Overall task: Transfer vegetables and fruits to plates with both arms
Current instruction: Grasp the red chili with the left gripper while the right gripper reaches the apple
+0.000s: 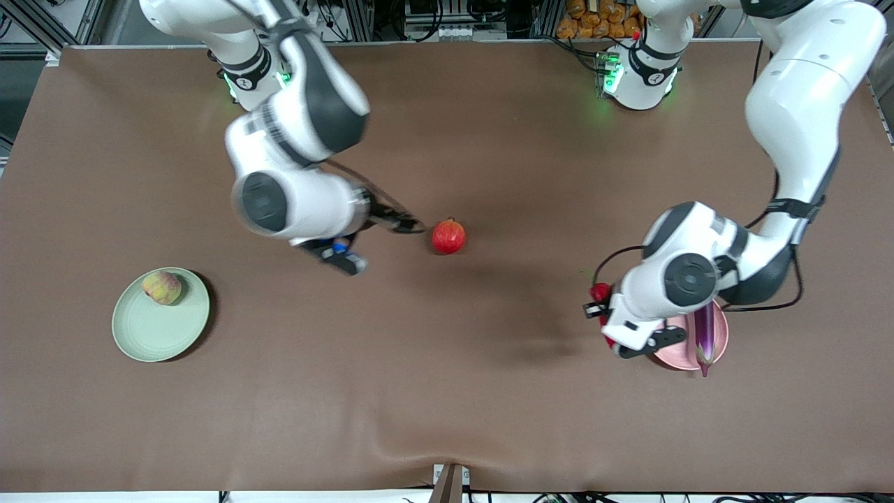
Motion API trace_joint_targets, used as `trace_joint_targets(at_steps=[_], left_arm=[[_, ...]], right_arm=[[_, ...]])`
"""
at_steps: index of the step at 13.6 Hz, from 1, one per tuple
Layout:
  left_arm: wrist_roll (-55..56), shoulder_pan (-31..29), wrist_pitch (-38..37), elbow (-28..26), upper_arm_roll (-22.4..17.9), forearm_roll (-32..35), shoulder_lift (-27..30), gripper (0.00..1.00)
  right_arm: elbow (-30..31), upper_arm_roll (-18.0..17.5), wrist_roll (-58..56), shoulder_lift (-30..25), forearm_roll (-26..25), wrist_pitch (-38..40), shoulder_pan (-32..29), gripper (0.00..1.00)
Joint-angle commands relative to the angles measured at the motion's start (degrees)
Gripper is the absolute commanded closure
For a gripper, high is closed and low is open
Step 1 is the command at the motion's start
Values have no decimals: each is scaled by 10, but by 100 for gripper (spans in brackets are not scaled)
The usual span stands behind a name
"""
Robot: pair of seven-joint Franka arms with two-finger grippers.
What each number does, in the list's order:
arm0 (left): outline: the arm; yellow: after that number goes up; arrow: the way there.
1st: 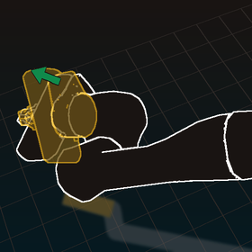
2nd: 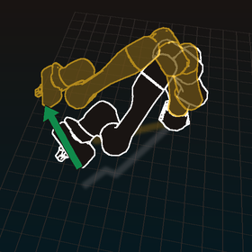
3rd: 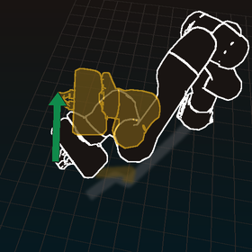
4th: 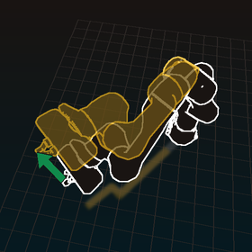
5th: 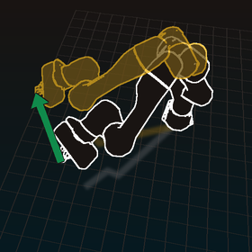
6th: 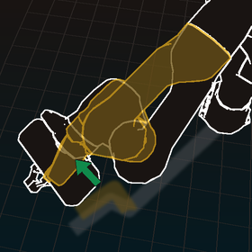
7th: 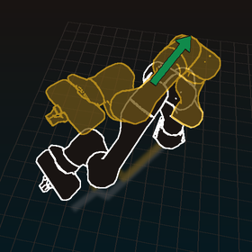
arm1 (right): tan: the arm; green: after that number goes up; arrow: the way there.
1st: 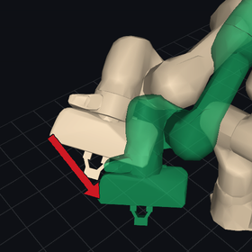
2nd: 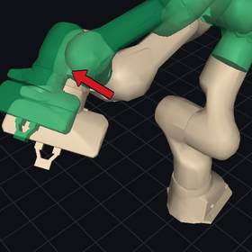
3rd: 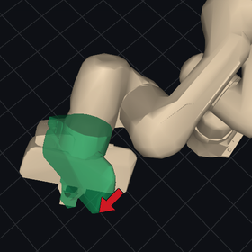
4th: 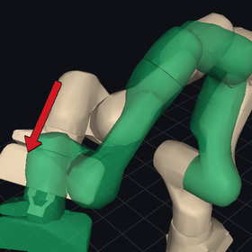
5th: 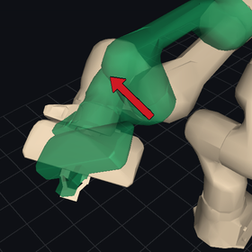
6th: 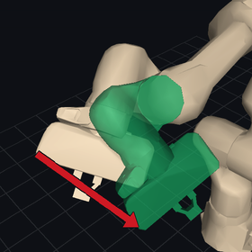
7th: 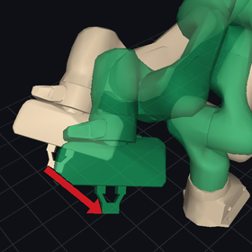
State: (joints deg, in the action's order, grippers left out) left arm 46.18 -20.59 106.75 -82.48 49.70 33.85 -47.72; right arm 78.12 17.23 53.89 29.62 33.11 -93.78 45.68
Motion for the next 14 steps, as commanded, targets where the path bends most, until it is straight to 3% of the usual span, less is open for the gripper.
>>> trace_joint_targets(at_steps=[1,3,7,11,14], left_arm=[[-77,-63,-3,-43,10,1,31,100],[-115,-97,-2,-55,10,14,34,100],[-146,-129,12,-73,9,23,31,100],[-148,-143,32,-86,6,79,25,100],[-148,-150,56,-97,5,82,21,100]], right_arm=[[33,-8,39,18,-1,-86,43,0],[49,-9,39,45,-14,-165,68,0],[62,-10,39,91,-66,-228,99,0],[102,-10,37,100,-66,-307,117,0],[104,-11,36,117,-70,-323,124,0]])
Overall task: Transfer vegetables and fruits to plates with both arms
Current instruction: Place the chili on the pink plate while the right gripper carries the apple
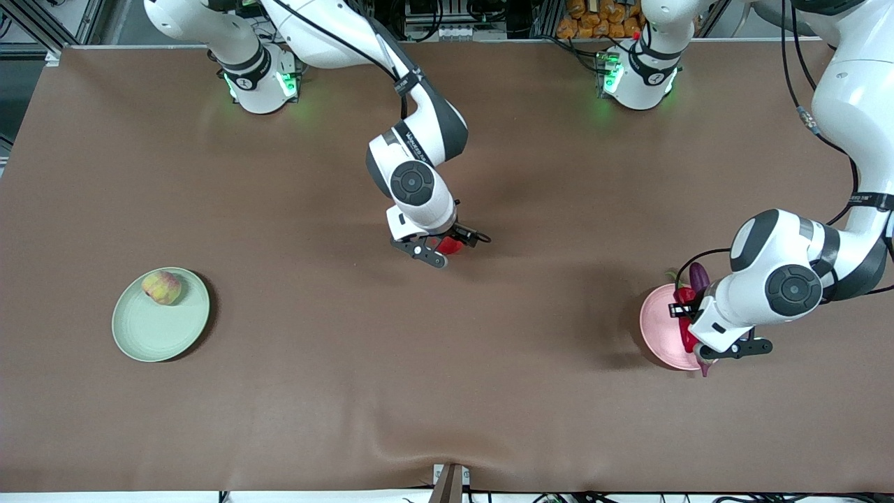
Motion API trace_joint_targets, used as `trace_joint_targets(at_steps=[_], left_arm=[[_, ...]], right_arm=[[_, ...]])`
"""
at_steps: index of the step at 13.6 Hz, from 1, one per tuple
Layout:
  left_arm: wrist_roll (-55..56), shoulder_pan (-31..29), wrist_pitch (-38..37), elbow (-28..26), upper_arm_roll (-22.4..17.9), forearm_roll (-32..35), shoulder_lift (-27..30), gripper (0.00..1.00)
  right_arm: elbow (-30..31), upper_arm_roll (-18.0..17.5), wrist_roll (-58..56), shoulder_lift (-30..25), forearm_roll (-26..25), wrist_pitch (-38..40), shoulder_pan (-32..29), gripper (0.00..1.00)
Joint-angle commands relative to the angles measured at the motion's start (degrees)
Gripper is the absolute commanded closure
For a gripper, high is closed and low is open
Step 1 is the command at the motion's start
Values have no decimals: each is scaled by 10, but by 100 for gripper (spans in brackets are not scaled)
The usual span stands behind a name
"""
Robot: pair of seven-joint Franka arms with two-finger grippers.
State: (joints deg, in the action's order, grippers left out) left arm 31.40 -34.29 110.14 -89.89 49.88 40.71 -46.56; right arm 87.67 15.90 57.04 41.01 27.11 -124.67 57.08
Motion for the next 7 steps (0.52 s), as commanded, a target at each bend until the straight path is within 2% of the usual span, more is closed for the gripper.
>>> trace_joint_targets(at_steps=[1,2,3,4,5,6,7], left_arm=[[1,-15,36,-27,2,13,9,83],[1,-22,38,-25,0,13,5,51],[1,-24,41,-24,0,13,5,21],[8,-24,42,-25,0,13,7,0],[9,-26,42,-24,0,7,9,0],[10,-27,41,-24,0,5,11,0],[11,-31,40,-23,3,4,12,0]], right_arm=[[8,4,4,9,-16,-15,19,6],[11,4,4,12,-26,-15,21,27],[12,4,4,12,-33,-15,21,38],[13,4,4,13,-40,-15,22,55],[13,3,4,13,-43,-15,21,81],[12,3,3,11,-43,-10,18,100],[8,4,-3,4,-43,-5,11,100]])
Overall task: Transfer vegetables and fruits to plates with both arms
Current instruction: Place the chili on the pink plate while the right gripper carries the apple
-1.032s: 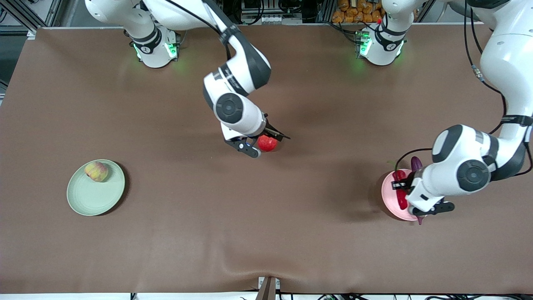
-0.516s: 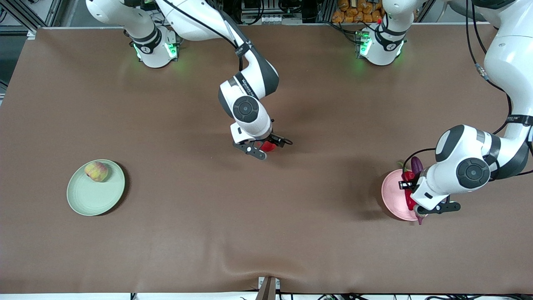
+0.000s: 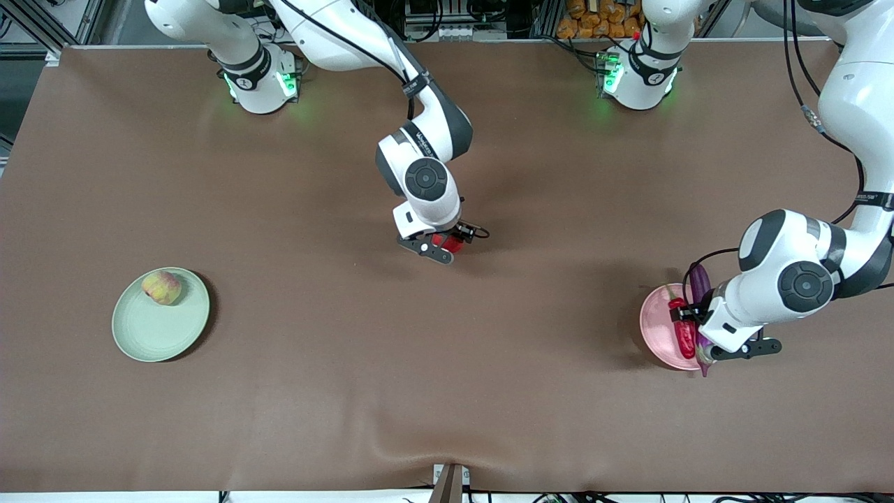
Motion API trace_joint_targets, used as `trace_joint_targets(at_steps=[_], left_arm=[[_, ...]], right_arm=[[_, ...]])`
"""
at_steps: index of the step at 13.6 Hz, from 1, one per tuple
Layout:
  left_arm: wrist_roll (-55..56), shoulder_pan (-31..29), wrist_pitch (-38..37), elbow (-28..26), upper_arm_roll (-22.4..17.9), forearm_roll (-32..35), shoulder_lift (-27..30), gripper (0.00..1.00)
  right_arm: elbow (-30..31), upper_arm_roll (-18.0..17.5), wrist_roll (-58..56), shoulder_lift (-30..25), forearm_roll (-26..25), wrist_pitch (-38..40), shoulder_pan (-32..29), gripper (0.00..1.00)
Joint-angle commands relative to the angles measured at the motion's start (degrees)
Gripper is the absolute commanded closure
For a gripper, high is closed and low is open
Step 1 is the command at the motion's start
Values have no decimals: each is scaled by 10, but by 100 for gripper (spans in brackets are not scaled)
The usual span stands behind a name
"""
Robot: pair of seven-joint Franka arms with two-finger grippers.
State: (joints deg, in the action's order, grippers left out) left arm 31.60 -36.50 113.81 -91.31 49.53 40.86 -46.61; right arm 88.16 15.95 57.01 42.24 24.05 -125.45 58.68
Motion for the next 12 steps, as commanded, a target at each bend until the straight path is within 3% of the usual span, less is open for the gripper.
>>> trace_joint_targets(at_steps=[1,2,4,8,10,12], left_arm=[[8,-11,1,-9,7,2,20,0],[7,-12,-3,-8,12,2,21,0],[16,-50,-12,-5,63,1,28,0],[15,-138,-62,-2,175,4,29,0],[14,-171,-75,16,226,12,29,0],[3,-171,-120,52,248,12,30,0]], right_arm=[[-3,7,-14,-19,-12,26,-17,100],[-19,12,-35,-36,-12,71,-36,100],[-47,20,-90,-70,-12,165,-82,100],[-49,54,-323,-103,-13,224,-184,100],[-45,100,-474,-103,-13,256,-219,100],[-41,148,-619,-95,-18,268,-260,100]])
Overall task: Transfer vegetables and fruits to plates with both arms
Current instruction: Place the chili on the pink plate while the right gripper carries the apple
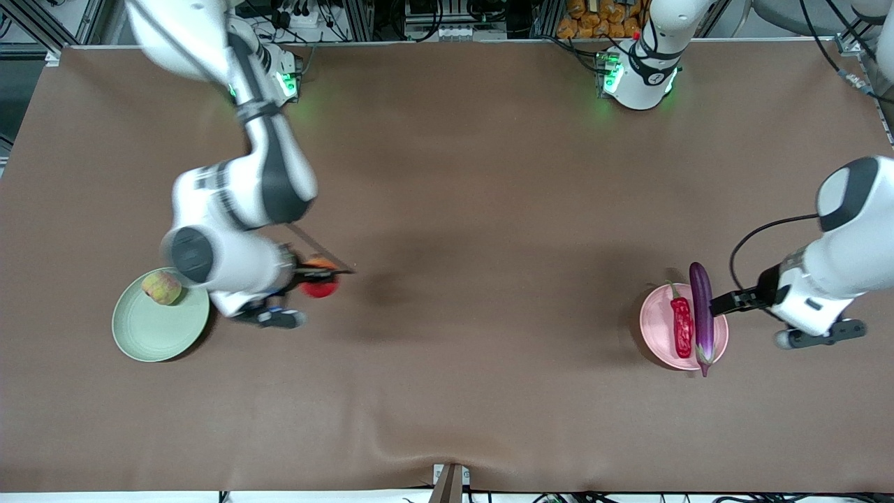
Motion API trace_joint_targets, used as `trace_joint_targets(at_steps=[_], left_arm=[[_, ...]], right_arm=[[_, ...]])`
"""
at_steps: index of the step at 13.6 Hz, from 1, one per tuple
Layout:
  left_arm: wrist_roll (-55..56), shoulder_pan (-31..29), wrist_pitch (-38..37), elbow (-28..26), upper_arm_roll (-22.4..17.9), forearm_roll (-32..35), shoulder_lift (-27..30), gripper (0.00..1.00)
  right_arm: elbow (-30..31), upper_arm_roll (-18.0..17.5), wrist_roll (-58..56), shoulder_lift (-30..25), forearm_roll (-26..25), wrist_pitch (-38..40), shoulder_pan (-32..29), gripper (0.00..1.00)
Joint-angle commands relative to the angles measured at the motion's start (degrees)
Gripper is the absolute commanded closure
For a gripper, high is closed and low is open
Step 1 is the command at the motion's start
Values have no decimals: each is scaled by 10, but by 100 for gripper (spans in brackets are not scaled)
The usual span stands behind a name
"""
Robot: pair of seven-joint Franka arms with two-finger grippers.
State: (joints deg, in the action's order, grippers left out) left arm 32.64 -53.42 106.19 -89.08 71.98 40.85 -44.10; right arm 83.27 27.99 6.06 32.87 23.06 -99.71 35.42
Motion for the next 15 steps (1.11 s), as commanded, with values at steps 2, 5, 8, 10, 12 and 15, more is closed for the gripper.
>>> trace_joint_targets(at_steps=[2,5,8,10,12,15], left_arm=[[-12,-4,-76,35,37,27,9,0],[-14,-5,-109,37,63,55,9,0],[-19,-5,-144,69,84,55,9,0],[-19,-5,-149,69,89,55,9,0],[-19,-6,-156,70,94,56,9,0],[-19,-14,-160,70,104,55,9,0]], right_arm=[[5,31,-237,24,-13,-5,-89,100],[2,31,-365,50,-13,-39,-142,100],[6,29,-469,82,-5,-105,-178,100],[7,29,-501,99,-3,-119,-197,100],[7,23,-532,113,11,-140,-211,100],[6,22,-576,130,23,-154,-221,68]])
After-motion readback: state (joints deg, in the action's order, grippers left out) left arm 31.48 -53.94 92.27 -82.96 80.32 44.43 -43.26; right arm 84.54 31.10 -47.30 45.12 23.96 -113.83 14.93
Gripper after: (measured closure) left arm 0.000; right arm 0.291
